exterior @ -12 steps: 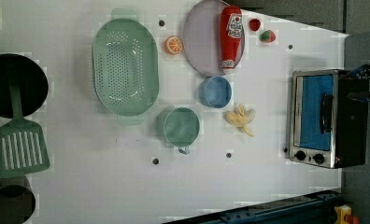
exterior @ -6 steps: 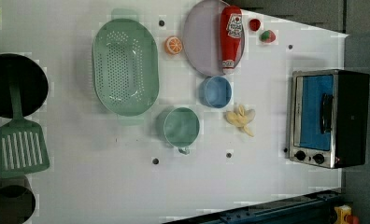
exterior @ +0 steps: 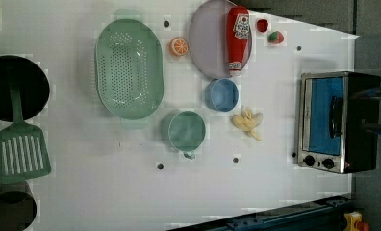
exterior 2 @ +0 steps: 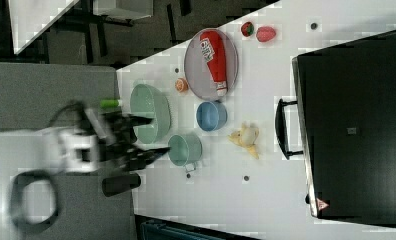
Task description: Pick Banana and place it in mug.
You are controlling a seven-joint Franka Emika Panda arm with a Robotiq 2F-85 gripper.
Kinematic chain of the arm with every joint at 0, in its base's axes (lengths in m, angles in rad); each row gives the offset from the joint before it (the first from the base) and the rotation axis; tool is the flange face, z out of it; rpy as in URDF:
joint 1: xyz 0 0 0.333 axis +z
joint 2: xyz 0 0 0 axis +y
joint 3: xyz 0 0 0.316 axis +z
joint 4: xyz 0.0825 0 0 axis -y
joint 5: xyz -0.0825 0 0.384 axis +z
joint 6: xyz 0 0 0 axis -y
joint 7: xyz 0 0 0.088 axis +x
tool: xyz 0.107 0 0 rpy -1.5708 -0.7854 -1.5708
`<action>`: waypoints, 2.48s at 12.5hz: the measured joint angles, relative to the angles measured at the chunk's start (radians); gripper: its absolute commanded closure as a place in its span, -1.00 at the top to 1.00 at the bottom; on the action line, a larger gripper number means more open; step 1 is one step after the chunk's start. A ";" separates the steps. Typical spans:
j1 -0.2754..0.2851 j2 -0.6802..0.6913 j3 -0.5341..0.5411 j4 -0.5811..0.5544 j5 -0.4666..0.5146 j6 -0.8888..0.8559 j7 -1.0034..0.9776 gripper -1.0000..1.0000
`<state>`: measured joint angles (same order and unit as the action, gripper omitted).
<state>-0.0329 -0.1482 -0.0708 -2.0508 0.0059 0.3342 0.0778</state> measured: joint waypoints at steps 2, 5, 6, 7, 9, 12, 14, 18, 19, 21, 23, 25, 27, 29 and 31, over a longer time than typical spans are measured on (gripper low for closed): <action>0.006 0.098 -0.006 -0.090 -0.008 0.088 0.000 1.00; 0.005 0.160 0.019 -0.268 -0.007 0.284 0.000 1.00; 0.006 0.174 0.024 -0.313 -0.004 0.323 0.000 1.00; 0.008 0.193 0.020 -0.340 0.012 0.376 0.000 1.00; 0.007 0.230 0.018 -0.385 0.000 0.483 0.000 1.00; 0.012 0.303 0.035 -0.389 0.007 0.658 0.000 1.00; 0.011 0.370 0.039 -0.385 0.001 0.764 0.000 1.00; 0.014 0.542 0.040 -0.398 0.016 0.846 0.000 0.94; 0.015 0.564 0.039 -0.404 0.016 0.866 0.000 0.65; 0.007 0.573 0.053 -0.406 0.016 0.888 0.000 0.20; 0.016 0.554 0.056 -0.408 -0.006 0.900 0.000 -0.25; 0.021 0.536 0.055 -0.410 -0.007 0.907 0.000 -0.46; 0.036 0.534 0.038 -0.414 -0.007 0.913 0.000 -0.46; 0.016 0.480 0.052 -0.428 -0.007 0.837 0.000 -0.46; 0.003 0.358 0.045 -0.422 -0.008 0.696 0.000 -0.46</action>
<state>-0.0298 0.2101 -0.0260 -2.4727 -0.0017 1.0303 0.0778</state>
